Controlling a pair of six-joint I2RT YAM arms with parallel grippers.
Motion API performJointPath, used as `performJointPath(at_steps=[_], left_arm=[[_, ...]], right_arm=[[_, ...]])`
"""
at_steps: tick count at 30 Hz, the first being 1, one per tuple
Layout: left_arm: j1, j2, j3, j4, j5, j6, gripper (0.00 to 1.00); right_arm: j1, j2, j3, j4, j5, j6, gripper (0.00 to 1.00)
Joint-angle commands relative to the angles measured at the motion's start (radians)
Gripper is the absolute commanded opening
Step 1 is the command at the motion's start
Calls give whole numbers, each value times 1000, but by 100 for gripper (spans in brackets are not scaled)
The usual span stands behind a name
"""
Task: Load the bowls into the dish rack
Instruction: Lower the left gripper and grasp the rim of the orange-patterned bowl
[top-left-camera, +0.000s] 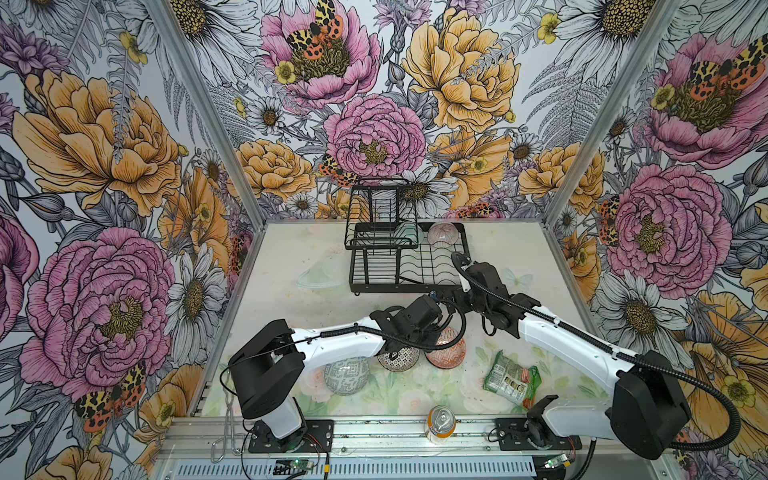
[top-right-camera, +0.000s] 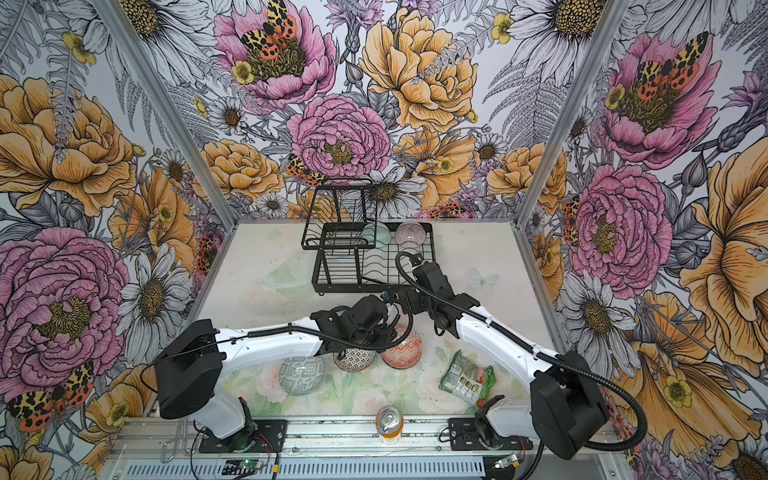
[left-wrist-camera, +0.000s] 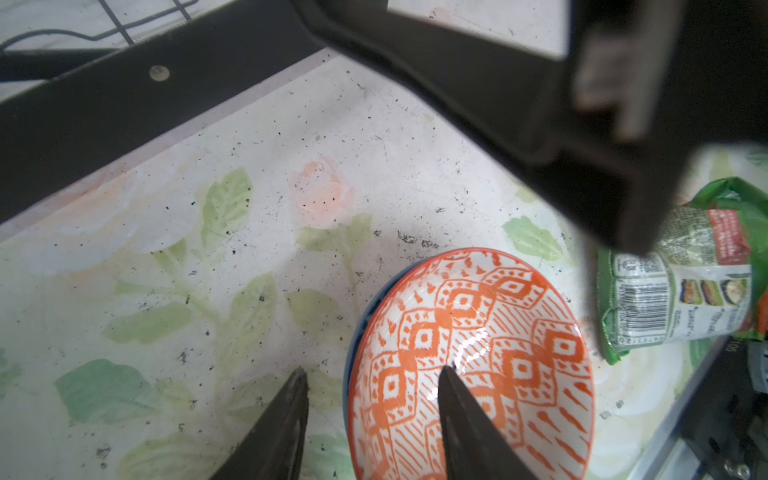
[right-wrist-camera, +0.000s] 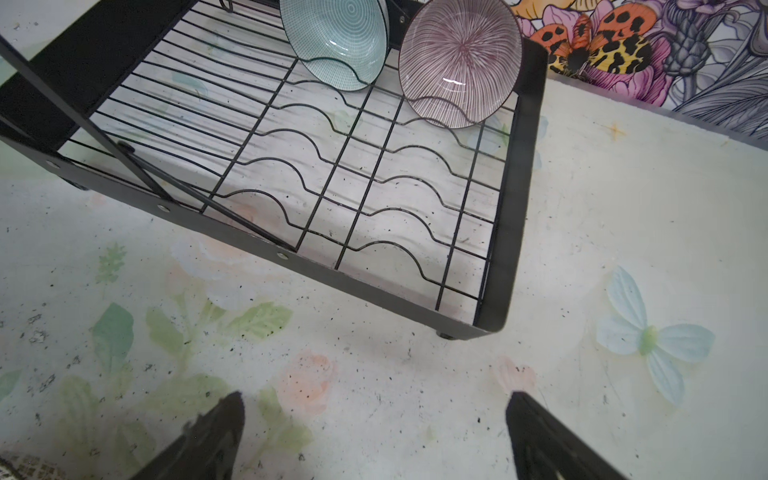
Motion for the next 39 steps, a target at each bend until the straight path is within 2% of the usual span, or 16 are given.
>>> performJointPath(at_steps=[1,6,14,20,29,39], left_arm=[[-10,15,29,-32,-54,-3,49],[-12,25,37,-44,-63,2,46],[-16,24,37,-44,-52,3,27],[-16,19,34,-44,-43,1,19],[-16,24,38,-64,-54,-10,9],[-18,15,63,-88,-79,1,5]], right_arm=[[-7,7,10,24,6,-4,99],[-11,7,4,27,1,-4,99],[-14,5,-2,33,-2,-2,100],[-15,3,-9,35,-4,-1,100],[-17,0,-19,41,-7,2,99],[-19,-11,-29,41,-5,4,99]])
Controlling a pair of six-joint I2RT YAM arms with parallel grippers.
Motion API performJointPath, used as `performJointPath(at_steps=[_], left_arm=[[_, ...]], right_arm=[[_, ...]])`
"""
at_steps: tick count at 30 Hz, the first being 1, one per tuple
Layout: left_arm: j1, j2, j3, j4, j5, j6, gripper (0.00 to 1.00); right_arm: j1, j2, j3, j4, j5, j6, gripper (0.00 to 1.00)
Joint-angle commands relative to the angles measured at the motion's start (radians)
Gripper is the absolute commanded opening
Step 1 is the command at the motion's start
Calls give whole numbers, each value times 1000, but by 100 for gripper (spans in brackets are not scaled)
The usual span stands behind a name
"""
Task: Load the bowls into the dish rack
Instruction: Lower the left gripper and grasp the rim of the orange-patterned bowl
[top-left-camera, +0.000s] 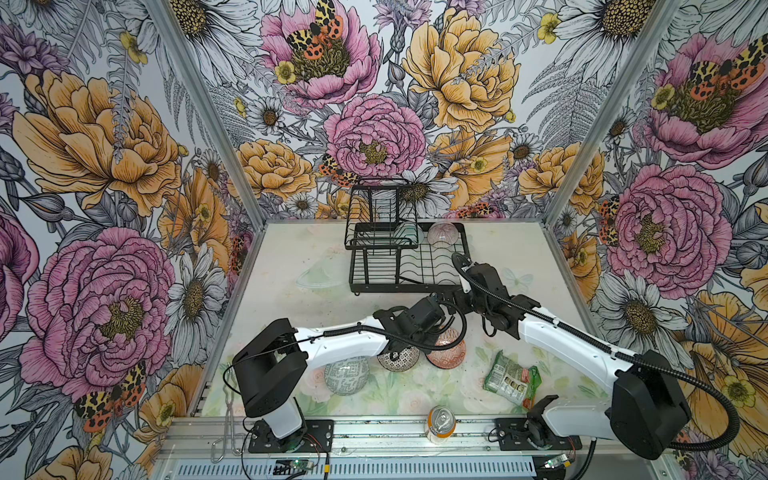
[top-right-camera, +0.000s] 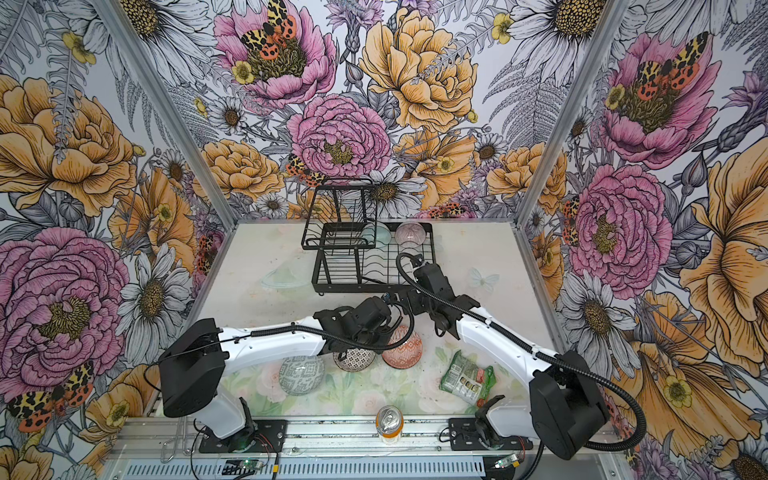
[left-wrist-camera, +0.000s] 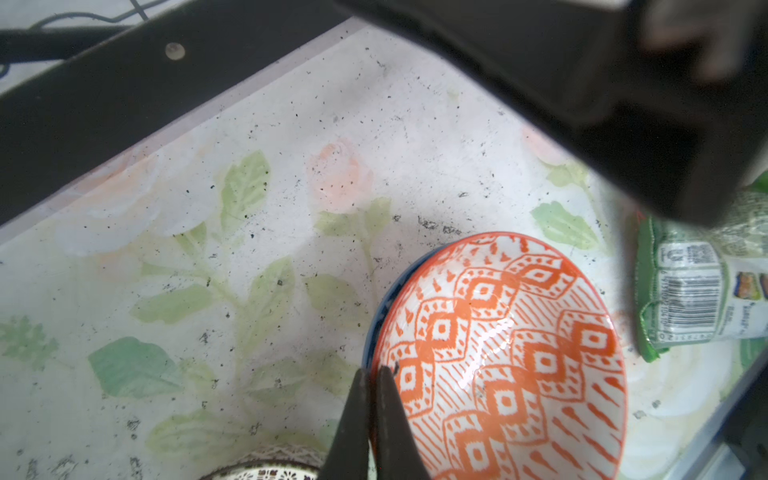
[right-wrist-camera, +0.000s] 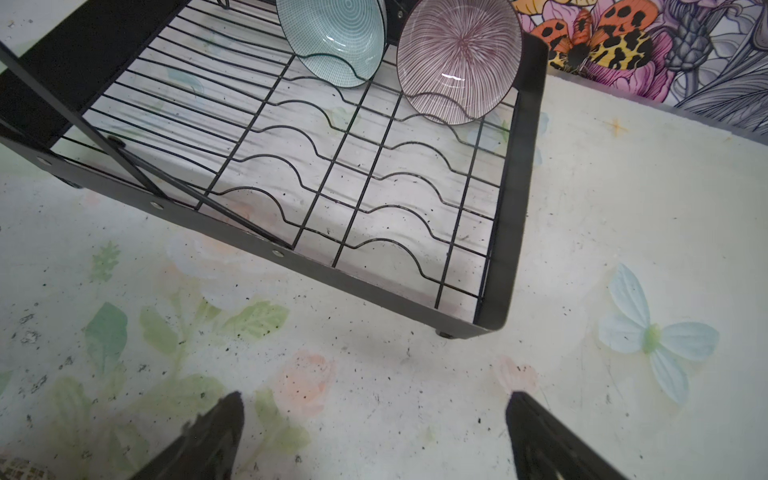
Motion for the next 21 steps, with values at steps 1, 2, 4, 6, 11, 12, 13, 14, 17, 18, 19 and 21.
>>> performJointPath(at_steps=[1,2,4,6,11,12,13,14,17,18,19,21], left_arm=[[-8,1,30,-14,-38,0,5],[-11,0,31,-16,-42,0,4],[-17,-4,39,-31,-67,6,4],[-29,-1,58,-57,-106,15,4],[-54,23,107,-116,-161,37,4],[-56,26,110,-118,-161,36,6],[-56,29,110,-118,-158,37,8],[-56,30,108,-118,-156,36,10],[-56,33,105,-119,-150,33,17],[-56,33,102,-119,-147,32,21],[-56,33,100,-118,-144,31,24],[-56,34,96,-117,-139,30,31]], right_arm=[[-9,-12,-10,20,-1,4,100],[-8,-13,-12,21,-1,4,99],[-9,-14,-14,20,-1,5,99],[-10,-13,-13,22,-3,7,99],[-11,-14,-14,23,-5,8,99],[-12,-14,-15,24,-5,8,99],[-12,-16,-17,24,-5,8,99],[-12,-15,-18,24,-6,8,100],[-12,-19,-19,23,-6,8,100],[-13,-20,-21,23,-5,8,100],[-13,-21,-21,22,-6,8,99],[-13,-23,-21,22,-5,8,99]])
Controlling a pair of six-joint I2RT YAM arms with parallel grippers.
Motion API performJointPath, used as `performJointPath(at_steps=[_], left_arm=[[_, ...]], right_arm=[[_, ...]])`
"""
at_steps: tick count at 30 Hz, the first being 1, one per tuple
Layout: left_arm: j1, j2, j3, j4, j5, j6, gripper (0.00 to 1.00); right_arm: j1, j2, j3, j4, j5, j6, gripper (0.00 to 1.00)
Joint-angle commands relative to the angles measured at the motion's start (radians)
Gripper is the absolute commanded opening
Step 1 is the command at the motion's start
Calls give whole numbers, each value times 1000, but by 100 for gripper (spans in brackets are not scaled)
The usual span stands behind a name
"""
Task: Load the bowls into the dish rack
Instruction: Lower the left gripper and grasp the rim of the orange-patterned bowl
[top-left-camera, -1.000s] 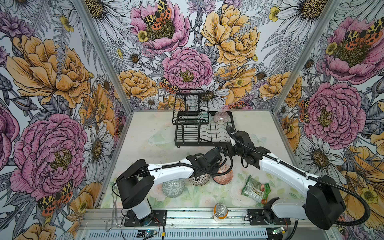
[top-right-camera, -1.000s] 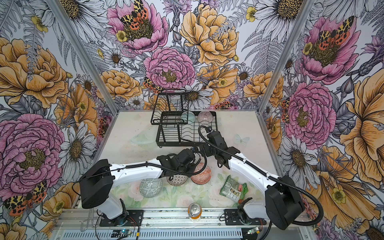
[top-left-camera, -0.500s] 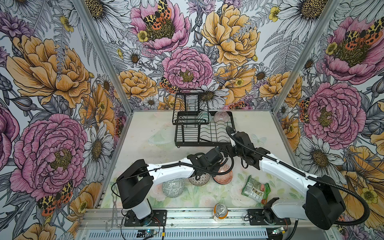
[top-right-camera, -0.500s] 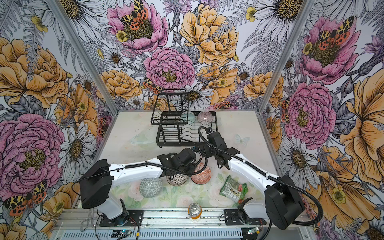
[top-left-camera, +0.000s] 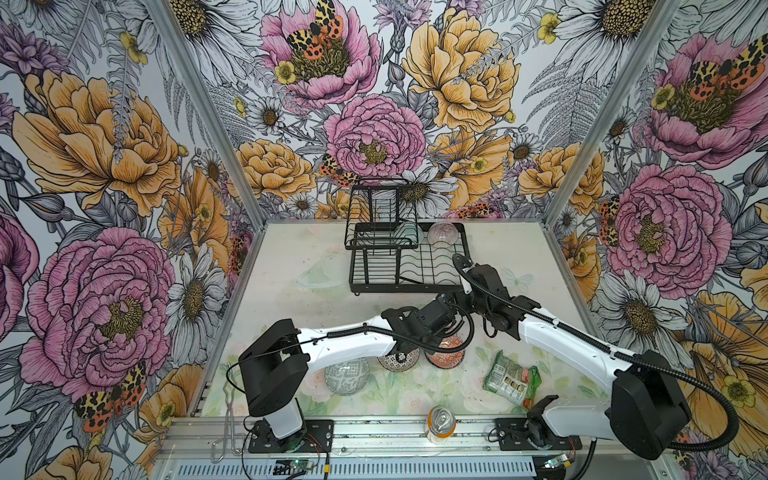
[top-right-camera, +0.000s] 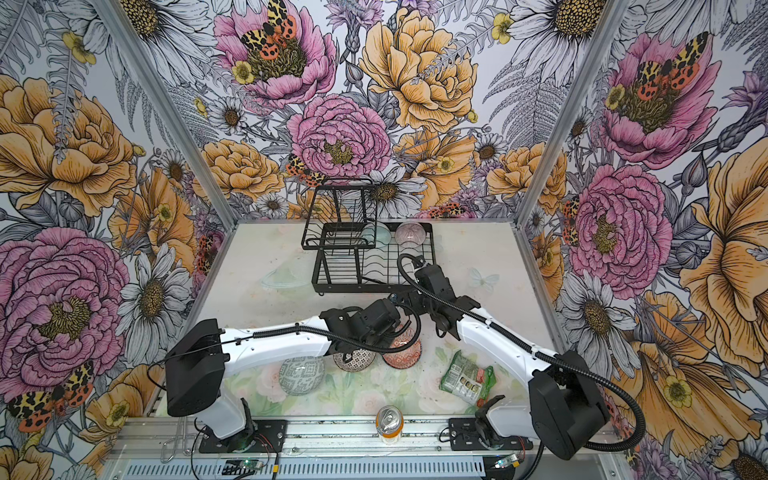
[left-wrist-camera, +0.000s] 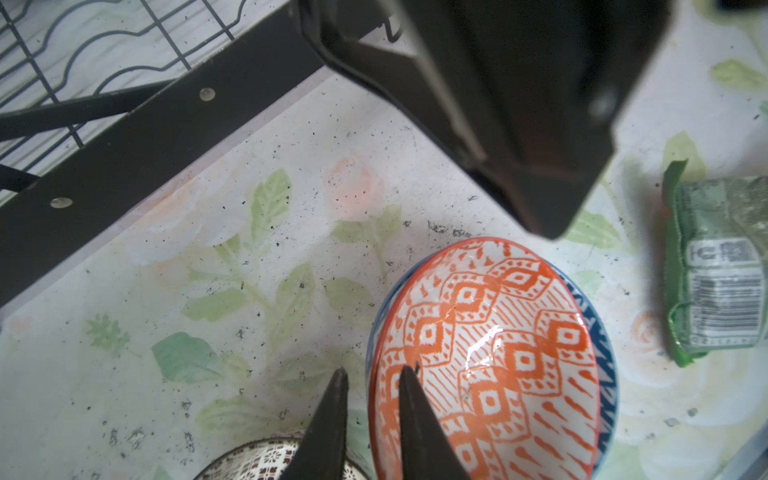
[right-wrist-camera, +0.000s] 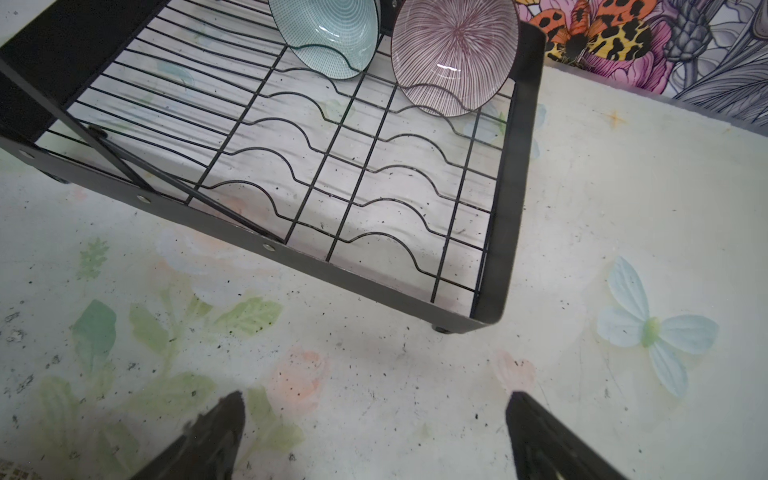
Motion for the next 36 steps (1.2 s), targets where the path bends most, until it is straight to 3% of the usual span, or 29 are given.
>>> performJointPath(at_steps=[1,7,12,24,36], left_arm=[[-4,6,2,-7,-10,2,33],[-4,23,-17,-5,38,-16,39],[-5,43,-35,-5,49,-30,39],[-5,38,-9,-22,27,-28,12],[9,13,22,-30,6,-18,0]], right_arm=[[-6,-24,-7,14,-5,8,99],[-8,-29,-9,14,-7,6,99],[-8,-30,-13,14,-7,8,99],[-11,-40,-8,13,-9,3,99],[-19,-51,-8,13,-13,0,100]])
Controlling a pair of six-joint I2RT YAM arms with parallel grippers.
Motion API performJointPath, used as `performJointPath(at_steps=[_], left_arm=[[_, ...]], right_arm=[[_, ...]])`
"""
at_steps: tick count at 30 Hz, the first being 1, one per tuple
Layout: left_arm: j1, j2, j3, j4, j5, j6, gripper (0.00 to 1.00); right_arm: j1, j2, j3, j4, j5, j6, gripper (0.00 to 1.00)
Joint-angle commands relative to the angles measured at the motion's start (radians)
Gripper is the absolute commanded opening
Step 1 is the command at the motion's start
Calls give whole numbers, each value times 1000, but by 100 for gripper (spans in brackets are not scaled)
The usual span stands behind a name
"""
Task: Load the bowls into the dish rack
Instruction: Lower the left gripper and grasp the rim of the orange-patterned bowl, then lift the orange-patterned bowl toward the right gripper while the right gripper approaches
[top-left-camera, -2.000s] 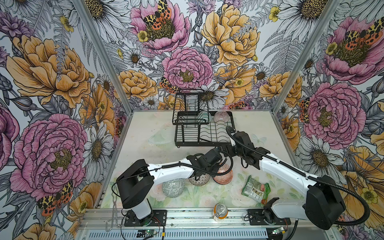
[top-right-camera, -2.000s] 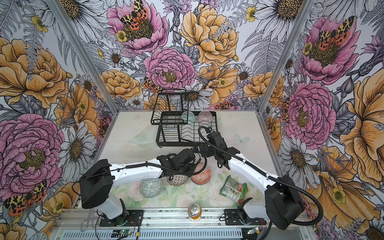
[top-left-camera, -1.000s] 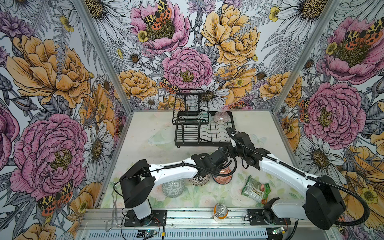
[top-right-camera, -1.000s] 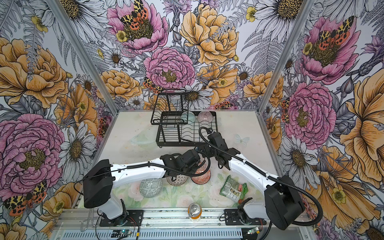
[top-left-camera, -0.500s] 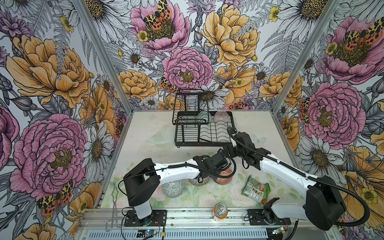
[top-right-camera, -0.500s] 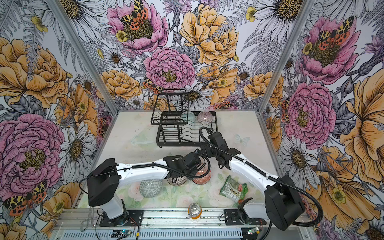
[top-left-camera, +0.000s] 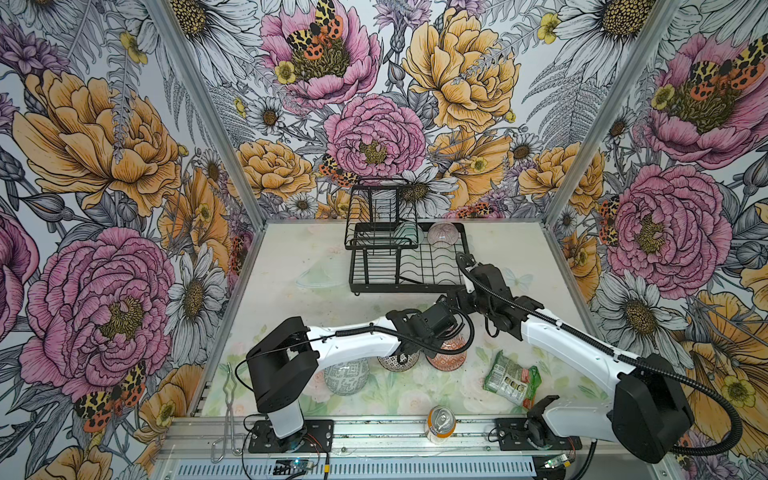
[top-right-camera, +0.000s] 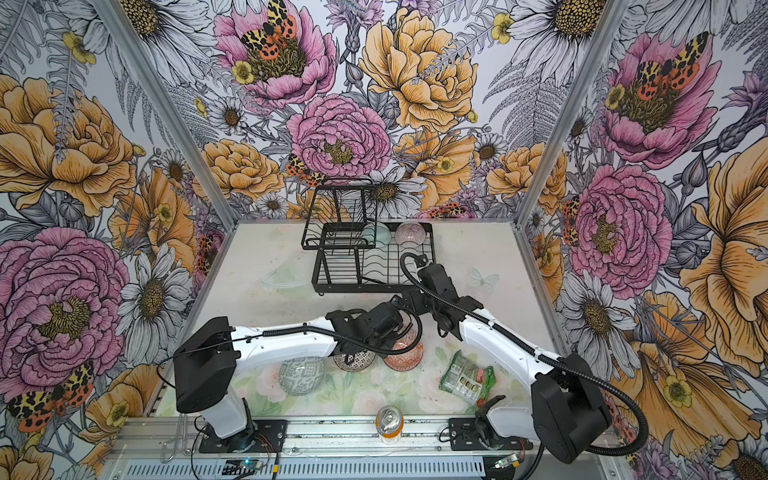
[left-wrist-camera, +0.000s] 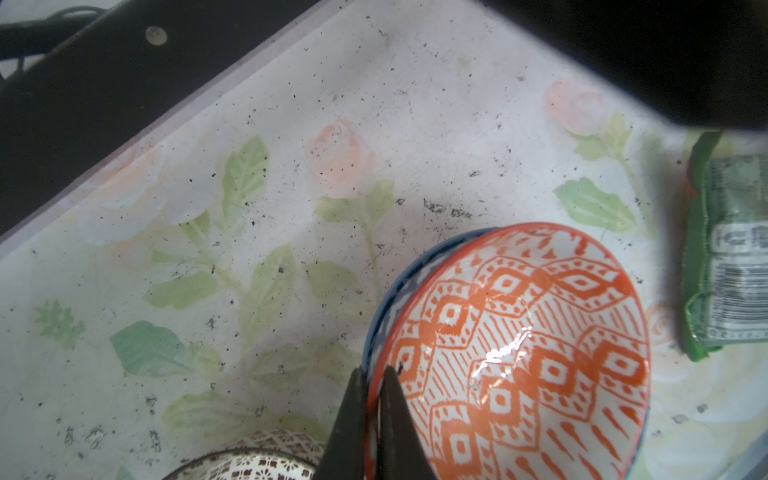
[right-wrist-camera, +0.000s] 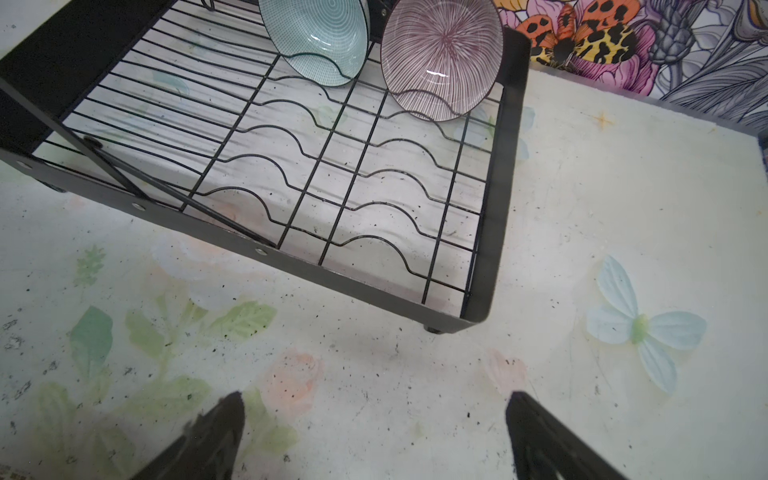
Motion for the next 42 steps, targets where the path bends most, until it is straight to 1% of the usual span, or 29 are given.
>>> performJointPath(at_steps=[1,8,14,17,19,23,27,30,32,36,42], left_arm=[[13,-29,23,-22,-27,8,0],[32,-42,24,-14,-28,13,0],[63,-70,-1,46,5,25,0],[81,-101,-14,99,34,29,0],[92,-125,-38,159,86,45,0],[127,-158,-72,224,117,37,0],[146,-211,-115,281,103,26,0],[153,-268,-157,332,60,19,0],[162,-306,-193,368,17,18,0],[194,-363,-261,430,-3,12,0],[230,-439,-338,491,-100,22,0]], right_arm=[[-6,-31,-3,13,-14,0,100],[-9,-38,-7,14,-18,0,99],[-22,-42,-6,8,-14,13,99],[-28,-53,-6,5,-23,16,99],[-32,-64,-5,3,-28,18,99],[-45,-85,3,-14,-30,32,99],[-51,-117,10,-36,-41,43,99],[-53,-155,13,-46,-67,59,99],[-54,-182,8,-47,-78,85,99],[-49,-196,17,-41,-124,159,100],[36,-149,59,-17,-98,213,99]])
